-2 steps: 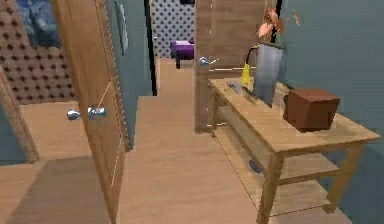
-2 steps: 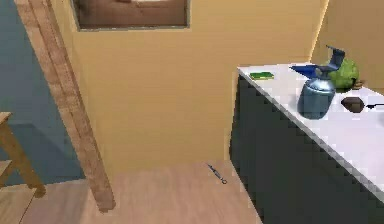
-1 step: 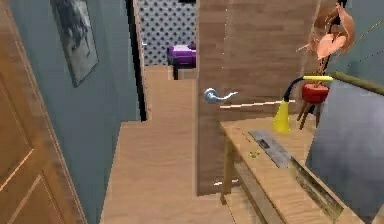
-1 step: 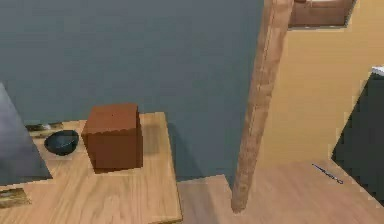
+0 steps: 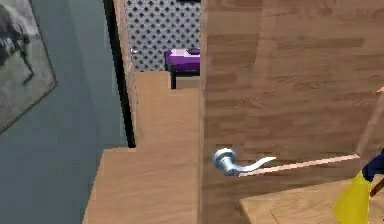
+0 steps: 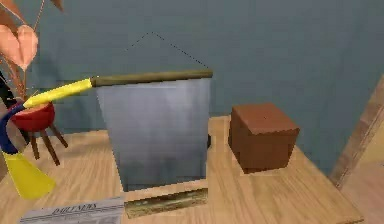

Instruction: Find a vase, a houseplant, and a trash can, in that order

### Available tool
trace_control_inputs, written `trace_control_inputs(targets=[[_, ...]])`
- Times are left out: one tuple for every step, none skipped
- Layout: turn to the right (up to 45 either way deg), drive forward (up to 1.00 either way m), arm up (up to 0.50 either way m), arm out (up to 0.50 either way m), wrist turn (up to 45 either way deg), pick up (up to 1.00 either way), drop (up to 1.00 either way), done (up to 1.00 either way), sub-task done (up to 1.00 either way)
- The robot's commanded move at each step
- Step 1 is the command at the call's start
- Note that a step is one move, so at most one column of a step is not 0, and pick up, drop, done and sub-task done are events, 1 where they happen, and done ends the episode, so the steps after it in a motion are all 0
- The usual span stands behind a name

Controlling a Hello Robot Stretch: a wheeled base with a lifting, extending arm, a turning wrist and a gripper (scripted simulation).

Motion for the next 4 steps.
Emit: trace_control_inputs(targets=[[45.0,0.0,0.0,0.0,0.0,0.0,0.0,0.0,0.0],[0.0,0.0,0.0,0.0,0.0,0.0,0.0,0.0,1.0],[45.0,0.0,0.0,0.0,0.0,0.0,0.0,0.0,0.0],[45.0,0.0,0.0,0.0,0.0,0.0,0.0,0.0,0.0]])
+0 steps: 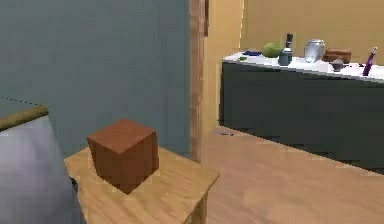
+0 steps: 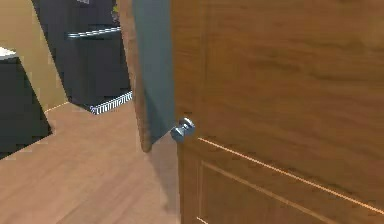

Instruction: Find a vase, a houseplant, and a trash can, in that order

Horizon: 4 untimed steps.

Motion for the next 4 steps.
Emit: trace_control_inputs(targets=[[45.0,0.0,0.0,0.0,0.0,0.0,0.0,0.0,0.0],[12.0,0.0,0.0,0.0,0.0,0.0,0.0,0.0,0.0],[0.0,0.7,0.0,0.0,0.0,0.0,0.0,0.0,0.0],[45.0,0.0,0.0,0.0,0.0,0.0,0.0,0.0,0.0]])
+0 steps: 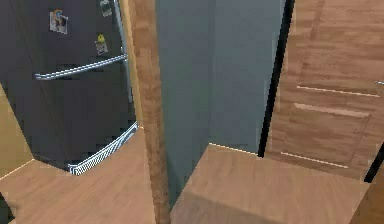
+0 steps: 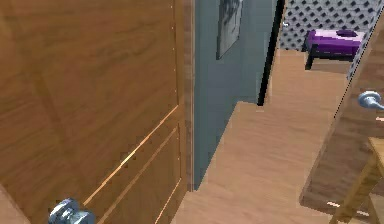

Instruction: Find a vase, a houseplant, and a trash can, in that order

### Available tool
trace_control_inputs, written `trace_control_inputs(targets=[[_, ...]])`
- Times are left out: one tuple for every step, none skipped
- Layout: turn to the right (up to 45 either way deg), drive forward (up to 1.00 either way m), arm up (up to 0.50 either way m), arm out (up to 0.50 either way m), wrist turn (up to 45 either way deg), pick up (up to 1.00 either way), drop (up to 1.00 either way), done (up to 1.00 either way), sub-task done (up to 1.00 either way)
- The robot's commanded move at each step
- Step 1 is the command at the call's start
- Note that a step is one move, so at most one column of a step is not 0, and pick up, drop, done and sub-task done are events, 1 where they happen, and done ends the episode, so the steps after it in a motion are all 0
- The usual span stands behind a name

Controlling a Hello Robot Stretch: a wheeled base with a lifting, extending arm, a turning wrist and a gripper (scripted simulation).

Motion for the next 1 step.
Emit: trace_control_inputs(targets=[[3.0,0.0,0.0,0.0,0.0,0.0,0.0,0.0,0.0]])
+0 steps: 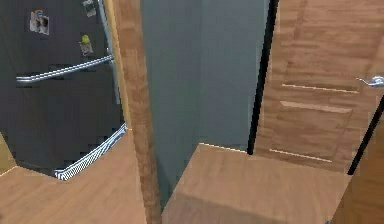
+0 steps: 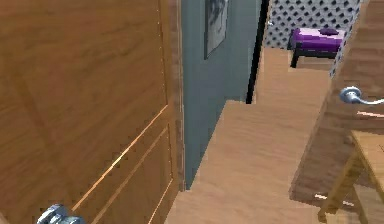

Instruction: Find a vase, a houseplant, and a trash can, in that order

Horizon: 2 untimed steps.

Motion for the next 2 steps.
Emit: trace_control_inputs(targets=[[0.0,0.8,0.0,0.0,0.0,0.0,0.0,0.0,0.0],[45.0,0.0,0.0,0.0,0.0,0.0,0.0,0.0,0.0]])
